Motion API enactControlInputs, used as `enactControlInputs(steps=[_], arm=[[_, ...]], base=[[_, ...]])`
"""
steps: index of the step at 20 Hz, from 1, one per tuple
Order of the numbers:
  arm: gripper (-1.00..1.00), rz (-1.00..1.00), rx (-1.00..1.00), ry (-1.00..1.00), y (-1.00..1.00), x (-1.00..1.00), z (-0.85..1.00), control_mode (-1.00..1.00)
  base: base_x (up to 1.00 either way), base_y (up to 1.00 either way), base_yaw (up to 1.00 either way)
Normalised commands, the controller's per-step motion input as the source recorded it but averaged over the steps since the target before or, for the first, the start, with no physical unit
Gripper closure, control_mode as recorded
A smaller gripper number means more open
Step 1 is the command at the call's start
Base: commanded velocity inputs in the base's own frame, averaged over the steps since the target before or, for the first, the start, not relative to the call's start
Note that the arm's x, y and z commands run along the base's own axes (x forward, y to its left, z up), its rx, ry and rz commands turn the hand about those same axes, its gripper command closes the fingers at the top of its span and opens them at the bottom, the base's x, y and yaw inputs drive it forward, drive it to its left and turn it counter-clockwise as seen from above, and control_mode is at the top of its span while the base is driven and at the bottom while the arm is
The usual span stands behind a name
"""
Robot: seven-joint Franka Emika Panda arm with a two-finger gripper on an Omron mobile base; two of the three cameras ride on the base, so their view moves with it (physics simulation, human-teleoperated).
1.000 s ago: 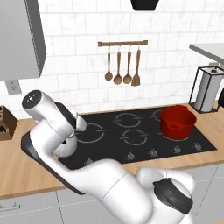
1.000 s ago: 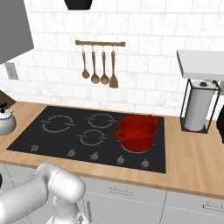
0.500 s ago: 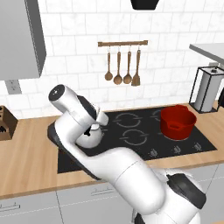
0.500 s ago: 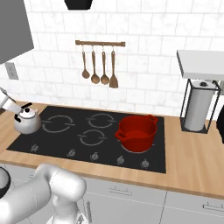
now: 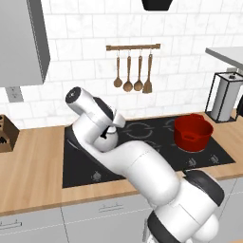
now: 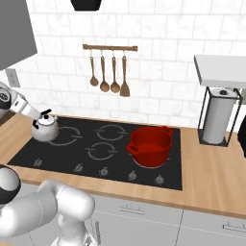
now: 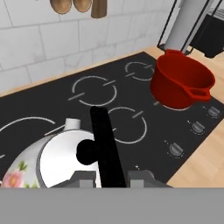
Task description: Pick the kettle from the counter and place it on a stove burner. Then turn the burner on.
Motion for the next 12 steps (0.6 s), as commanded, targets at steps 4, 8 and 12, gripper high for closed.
enactControlInputs(steps=[4,8,12], arm=[[1.00,0.00,-0.01,0.00,-0.23,0.01,0.00,-1.00],[1.00,0.00,-0.01,0.00,-0.23,0.02,0.00,-1.00],[1.00,0.01,-0.02,0.00,-0.18,0.18,0.00,-1.00]], base=[[0.00,0.00,0.00],[0.00,0.00,0.00],[0.00,0.00,0.00]])
